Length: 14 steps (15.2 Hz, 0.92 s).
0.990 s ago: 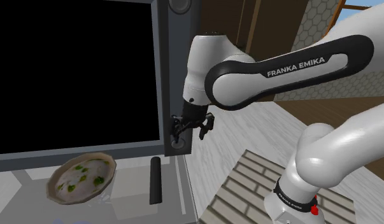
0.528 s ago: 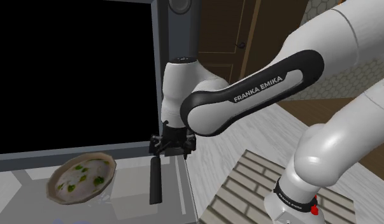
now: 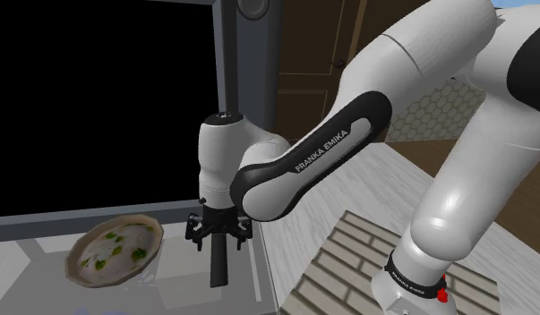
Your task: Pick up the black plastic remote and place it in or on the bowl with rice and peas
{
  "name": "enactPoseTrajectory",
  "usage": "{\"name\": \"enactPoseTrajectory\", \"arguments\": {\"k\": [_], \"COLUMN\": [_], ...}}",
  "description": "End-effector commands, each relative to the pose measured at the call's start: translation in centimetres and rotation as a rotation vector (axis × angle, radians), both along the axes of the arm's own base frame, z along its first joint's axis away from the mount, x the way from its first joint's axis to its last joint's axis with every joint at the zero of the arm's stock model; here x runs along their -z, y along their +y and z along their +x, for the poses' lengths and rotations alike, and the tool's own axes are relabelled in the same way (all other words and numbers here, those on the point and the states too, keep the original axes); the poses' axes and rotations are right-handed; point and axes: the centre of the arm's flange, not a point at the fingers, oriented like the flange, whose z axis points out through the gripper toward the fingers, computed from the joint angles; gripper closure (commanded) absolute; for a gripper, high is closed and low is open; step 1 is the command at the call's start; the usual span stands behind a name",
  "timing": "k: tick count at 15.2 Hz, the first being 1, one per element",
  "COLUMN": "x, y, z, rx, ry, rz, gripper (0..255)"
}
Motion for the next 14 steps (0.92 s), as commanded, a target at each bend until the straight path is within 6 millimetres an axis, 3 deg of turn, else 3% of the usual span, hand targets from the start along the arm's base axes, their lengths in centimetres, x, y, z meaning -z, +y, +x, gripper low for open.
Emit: {"name": "enactPoseTrajectory", "arguments": {"k": [1, 4, 12, 13, 14], "x": [1.0, 2.9, 2.9, 2.9, 2.9], "y": [0.2, 0.3, 0.3, 0.3, 0.3], "z": [0.0, 0.1, 0.1, 0.1, 0.1], "rx": [0.002, 0.002, 0.002, 0.002, 0.002], "ry": [0.0, 0.0, 0.0, 0.0, 0.0], "rz": [0.001, 0.001, 0.001, 0.001, 0.001], "gripper": [0, 0, 0, 255, 255]}}
